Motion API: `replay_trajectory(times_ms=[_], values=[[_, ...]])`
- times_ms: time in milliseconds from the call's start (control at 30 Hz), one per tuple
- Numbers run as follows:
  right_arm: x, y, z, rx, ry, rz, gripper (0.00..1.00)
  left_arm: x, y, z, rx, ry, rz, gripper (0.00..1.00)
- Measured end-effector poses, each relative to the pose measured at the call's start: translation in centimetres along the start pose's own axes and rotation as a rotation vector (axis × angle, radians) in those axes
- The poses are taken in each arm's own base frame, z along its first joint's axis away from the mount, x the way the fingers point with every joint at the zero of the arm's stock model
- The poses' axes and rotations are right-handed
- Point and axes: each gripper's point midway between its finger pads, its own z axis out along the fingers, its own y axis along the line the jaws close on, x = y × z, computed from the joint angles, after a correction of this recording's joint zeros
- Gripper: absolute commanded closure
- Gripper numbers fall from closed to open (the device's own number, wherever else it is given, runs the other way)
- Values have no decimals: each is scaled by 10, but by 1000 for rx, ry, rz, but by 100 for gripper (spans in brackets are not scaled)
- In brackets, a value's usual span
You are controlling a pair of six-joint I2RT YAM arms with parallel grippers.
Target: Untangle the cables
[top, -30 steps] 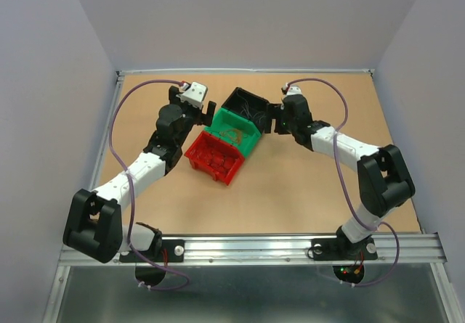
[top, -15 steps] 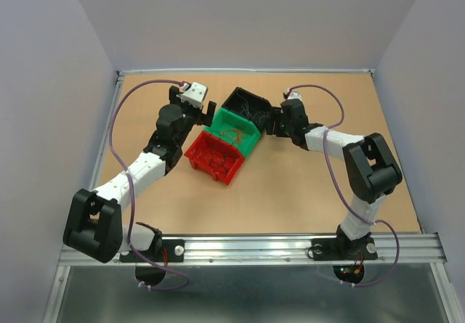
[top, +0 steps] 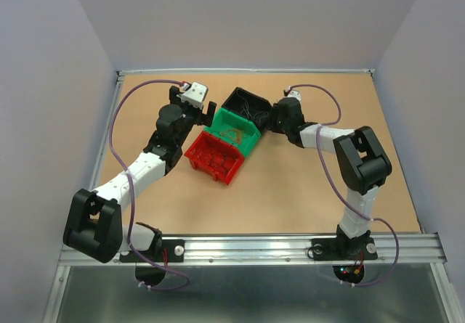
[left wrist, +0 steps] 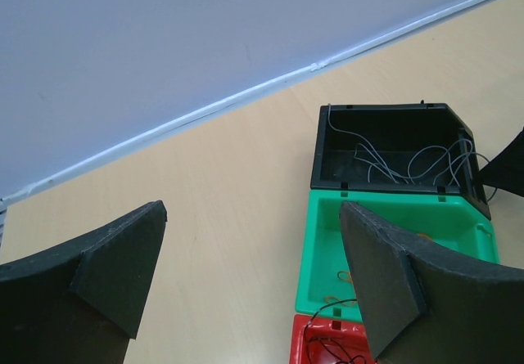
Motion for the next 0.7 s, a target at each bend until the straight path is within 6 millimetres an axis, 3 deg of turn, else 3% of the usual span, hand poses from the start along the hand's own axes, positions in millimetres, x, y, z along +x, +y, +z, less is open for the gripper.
replay_trajectory(times_ms=[133,300,567,700], values=[[-3,-5,4,8,-10,25,62,0,0,0,0,0,0,1],[-7,-11,8,17,-23,45,79,0,0,0,0,0,0,1],[-11,-10,9,-6,-33,59,80,0,0,0,1,1,0,1],[-11,-7,9,-29,-23,63,96,0,0,0,1,1,0,1]])
